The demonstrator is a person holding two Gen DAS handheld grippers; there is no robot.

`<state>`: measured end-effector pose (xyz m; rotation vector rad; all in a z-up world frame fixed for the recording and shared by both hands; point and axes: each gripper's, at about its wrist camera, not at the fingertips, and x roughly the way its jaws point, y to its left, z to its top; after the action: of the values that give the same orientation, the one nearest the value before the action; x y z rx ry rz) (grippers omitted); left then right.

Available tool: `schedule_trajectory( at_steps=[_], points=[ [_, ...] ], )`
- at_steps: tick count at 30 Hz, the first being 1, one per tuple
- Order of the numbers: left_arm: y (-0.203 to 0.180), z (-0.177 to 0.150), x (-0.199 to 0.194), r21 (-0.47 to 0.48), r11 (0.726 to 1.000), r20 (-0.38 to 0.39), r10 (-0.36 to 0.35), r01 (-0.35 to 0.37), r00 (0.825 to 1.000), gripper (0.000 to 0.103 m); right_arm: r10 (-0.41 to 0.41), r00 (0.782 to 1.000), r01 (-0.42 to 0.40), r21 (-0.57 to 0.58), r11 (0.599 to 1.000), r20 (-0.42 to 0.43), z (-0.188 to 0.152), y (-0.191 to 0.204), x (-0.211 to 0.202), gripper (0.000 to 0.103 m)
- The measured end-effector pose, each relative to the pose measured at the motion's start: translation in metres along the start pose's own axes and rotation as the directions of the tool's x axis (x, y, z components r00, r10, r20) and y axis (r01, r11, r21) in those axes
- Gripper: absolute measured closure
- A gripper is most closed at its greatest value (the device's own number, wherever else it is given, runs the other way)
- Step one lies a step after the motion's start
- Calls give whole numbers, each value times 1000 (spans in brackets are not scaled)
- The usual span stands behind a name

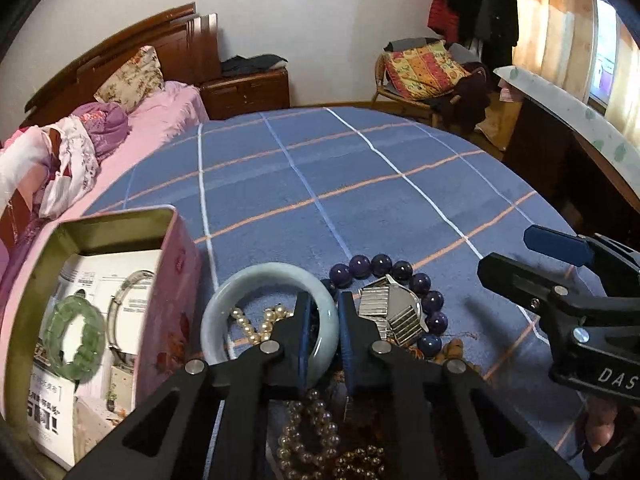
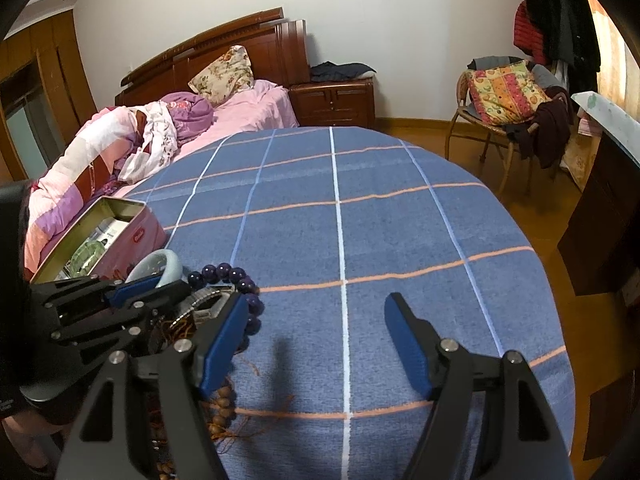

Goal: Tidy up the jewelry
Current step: 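Hold the pale bangle while the right tool grasps the metal-band watch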

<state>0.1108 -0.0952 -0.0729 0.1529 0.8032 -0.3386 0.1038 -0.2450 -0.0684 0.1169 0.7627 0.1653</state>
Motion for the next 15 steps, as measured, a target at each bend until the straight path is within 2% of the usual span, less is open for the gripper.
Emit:
schedule_trajectory(
  at_steps=[8, 11, 15],
  points=[
    [2, 5, -30, -3, 1000, 91, 19, -18, 996, 91, 20, 1000, -20, -23, 1000, -5, -1, 6, -2, 29],
    [3, 9, -43, -2, 1000, 127, 30, -30, 991, 91, 52, 998, -54, -60, 997, -33, 0, 17, 2, 45],
    [6, 13, -59, -6, 999, 165, 35, -35, 986, 91, 117, 991, -122, -84, 989, -61, 2, 30, 5, 51]
  ],
)
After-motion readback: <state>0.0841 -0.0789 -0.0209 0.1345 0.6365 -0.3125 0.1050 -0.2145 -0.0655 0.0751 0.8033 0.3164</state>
